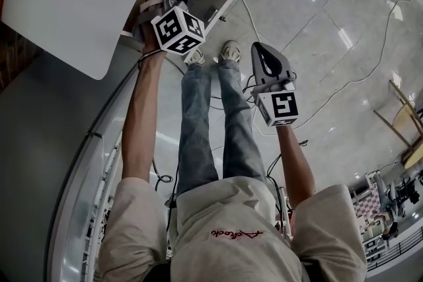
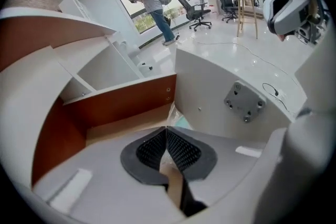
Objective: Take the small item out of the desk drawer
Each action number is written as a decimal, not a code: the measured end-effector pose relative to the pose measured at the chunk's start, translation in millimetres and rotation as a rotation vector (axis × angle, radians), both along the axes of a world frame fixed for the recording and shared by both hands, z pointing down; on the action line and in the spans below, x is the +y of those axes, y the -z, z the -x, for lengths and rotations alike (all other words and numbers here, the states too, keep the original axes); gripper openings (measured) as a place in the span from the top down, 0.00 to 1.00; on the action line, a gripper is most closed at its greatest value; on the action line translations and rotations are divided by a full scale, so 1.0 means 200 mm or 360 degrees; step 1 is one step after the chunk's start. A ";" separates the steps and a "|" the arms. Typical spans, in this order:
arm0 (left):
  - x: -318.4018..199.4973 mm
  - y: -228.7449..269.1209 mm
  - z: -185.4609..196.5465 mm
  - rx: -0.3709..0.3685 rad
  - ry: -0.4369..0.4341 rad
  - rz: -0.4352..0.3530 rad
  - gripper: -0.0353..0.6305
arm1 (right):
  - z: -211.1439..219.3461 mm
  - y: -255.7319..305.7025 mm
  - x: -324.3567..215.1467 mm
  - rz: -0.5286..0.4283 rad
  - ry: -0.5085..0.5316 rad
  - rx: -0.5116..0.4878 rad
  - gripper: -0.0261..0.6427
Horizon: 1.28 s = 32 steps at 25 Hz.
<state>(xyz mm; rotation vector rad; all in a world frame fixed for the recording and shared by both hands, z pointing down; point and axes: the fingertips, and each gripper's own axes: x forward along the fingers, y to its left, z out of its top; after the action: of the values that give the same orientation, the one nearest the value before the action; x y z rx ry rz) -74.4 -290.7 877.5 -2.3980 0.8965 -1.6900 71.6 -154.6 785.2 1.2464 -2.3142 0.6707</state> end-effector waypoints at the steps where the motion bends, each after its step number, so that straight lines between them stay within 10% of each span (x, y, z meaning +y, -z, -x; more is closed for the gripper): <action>1: 0.00 0.03 0.00 0.0015 0.0013 -0.0028 0.93 | 0.00 0.01 0.00 -0.0003 0.0003 0.0001 0.94; 32: 0.45 0.57 0.05 0.0539 0.0451 -0.0255 0.93 | 0.07 0.14 0.06 -0.0094 0.0013 0.0009 0.94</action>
<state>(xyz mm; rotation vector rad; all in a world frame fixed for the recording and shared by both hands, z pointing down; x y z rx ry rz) -83.6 -201.1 763.2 -2.5860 1.4189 -1.2360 57.9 -142.3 757.9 1.2621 -2.3493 0.5993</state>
